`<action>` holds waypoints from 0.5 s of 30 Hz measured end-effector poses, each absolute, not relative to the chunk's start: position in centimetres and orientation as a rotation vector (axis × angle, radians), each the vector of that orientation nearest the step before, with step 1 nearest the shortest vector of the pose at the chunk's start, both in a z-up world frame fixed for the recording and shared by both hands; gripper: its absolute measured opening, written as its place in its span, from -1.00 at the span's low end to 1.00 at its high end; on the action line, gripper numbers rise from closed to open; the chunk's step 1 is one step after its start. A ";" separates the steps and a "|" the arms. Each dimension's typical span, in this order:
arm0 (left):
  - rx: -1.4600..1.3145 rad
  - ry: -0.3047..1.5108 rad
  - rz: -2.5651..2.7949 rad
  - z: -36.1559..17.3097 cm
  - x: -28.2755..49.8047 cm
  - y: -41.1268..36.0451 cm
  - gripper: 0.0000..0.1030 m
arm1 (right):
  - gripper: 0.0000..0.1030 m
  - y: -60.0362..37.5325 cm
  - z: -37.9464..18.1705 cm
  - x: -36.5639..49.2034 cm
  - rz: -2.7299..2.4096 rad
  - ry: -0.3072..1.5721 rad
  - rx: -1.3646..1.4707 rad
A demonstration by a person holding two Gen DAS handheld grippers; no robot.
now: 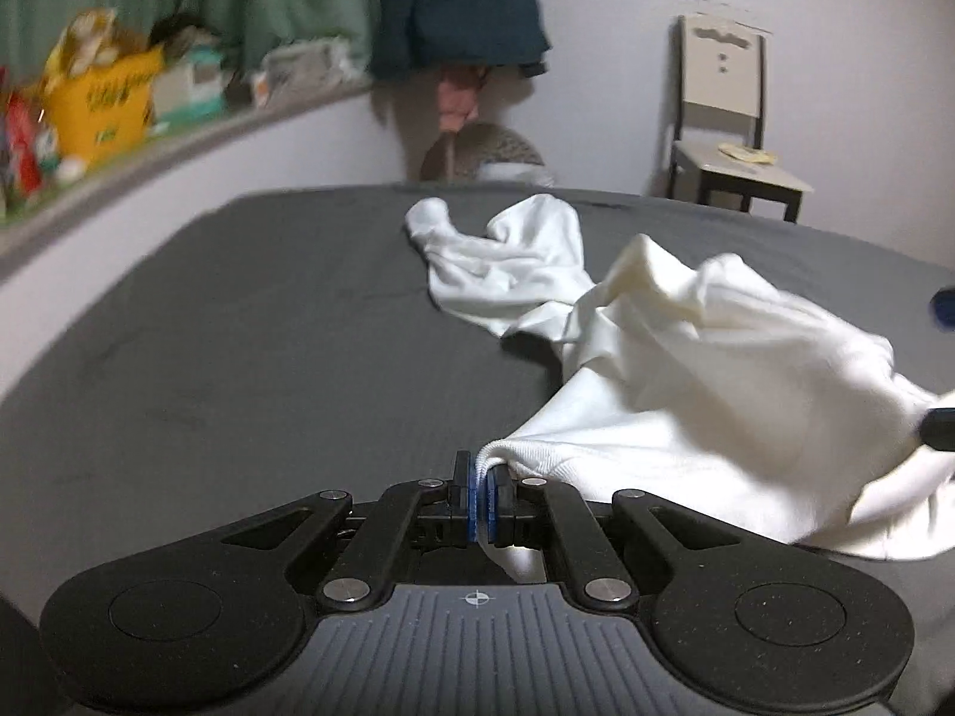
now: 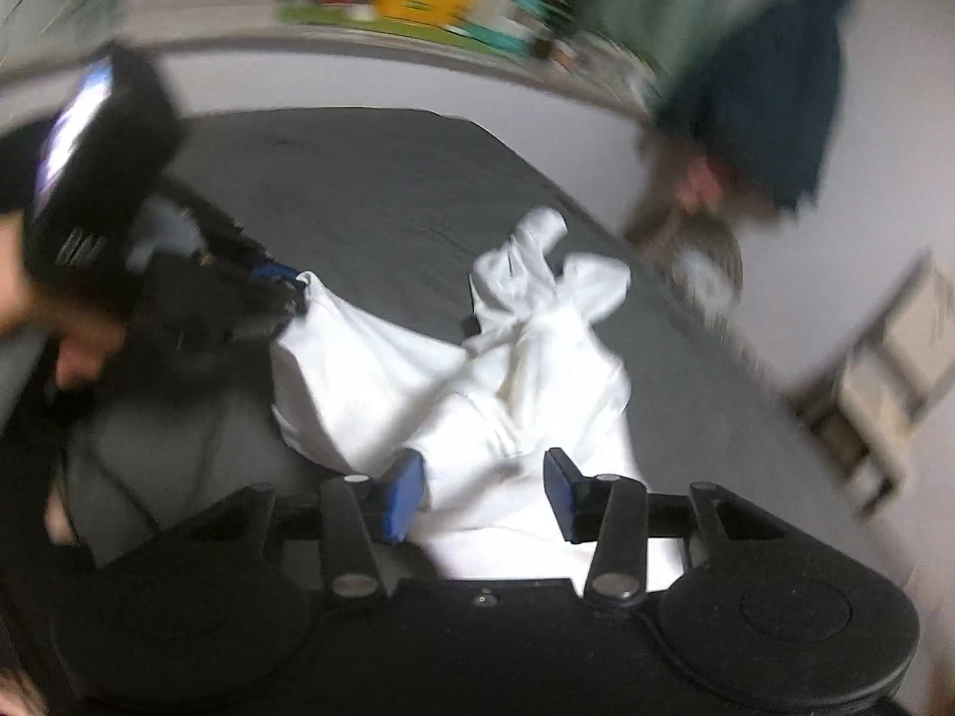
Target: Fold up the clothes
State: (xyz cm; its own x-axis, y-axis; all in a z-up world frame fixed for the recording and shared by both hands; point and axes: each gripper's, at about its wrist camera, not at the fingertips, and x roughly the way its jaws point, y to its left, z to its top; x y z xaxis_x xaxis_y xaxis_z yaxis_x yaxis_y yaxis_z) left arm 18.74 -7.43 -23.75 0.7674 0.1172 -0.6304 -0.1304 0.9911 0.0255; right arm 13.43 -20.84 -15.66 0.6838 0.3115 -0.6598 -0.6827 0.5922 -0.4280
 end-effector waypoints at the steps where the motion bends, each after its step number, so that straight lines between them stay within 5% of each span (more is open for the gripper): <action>1: -0.020 0.679 0.133 -23.9 18.2 -7.7 -0.92 | 0.00 -21.1 -15.5 13.4 0.640 0.529 -0.811; 8: -0.016 0.682 0.131 -23.7 17.6 -7.8 -0.92 | 0.11 -21.6 -16.2 15.0 0.810 0.354 -1.580; 15: 0.012 0.646 0.112 -22.7 16.6 -8.4 -0.91 | 0.11 -22.7 -21.7 14.4 1.104 -0.115 -2.430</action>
